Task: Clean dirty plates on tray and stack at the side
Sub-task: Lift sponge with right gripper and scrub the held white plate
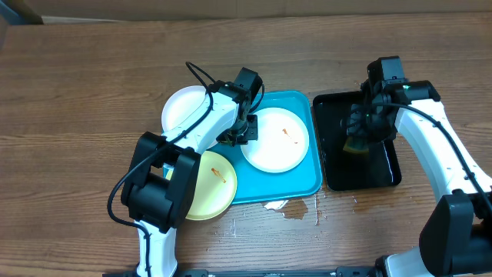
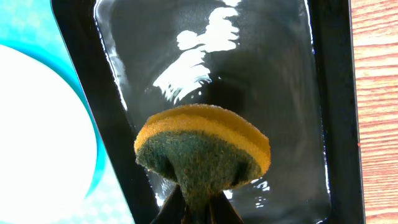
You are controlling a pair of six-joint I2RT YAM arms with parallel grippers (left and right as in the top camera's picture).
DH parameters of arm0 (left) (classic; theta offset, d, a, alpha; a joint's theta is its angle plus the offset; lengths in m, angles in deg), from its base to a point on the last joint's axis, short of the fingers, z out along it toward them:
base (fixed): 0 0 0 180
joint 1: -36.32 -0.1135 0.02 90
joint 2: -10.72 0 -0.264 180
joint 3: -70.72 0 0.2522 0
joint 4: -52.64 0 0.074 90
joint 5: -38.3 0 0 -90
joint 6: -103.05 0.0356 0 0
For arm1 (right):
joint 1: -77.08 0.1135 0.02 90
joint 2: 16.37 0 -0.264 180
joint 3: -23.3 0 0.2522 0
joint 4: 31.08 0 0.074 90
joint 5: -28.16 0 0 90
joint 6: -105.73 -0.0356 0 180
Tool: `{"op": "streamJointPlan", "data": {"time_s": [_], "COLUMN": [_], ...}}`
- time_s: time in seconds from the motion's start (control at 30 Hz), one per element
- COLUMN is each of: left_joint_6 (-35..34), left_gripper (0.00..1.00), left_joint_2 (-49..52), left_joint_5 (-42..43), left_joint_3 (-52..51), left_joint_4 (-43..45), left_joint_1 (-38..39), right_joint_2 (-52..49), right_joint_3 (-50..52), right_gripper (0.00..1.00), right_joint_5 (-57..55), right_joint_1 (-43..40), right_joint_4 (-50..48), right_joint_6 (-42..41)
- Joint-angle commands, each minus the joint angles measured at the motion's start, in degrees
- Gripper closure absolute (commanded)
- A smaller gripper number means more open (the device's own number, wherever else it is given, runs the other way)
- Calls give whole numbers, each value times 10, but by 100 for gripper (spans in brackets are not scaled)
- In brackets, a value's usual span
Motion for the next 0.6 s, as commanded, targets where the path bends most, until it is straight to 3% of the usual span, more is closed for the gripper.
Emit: {"op": "streamJointPlan", "data": {"time_s": [0.0,0.13,0.23,0.33,0.57], "left_joint_6": [-8,-8,-8,-8,-8], "left_gripper": [96,96,96,96,96], "left_joint_2": [7,7,7,7,7], "left_joint_5": [-4,-4,-4,-4,-4], "left_joint_3": [-3,-3,-3,-3,-3], "left_joint_4": [-5,-5,-5,-4,-4], "left_joint_1": [0,1,0,0,0], "right_joint_2": [11,11,11,11,9], "right_joint_3": [-14,-14,-14,-14,-11], "right_gripper": [96,96,96,96,96], "right_joint_5": [2,19,136,231,155], "right_joint_1": [2,2,2,7,71], "right_joint_4": [-9,-13,-31,-52,-96], "right_joint_6": [-2,6,73,87,88]}}
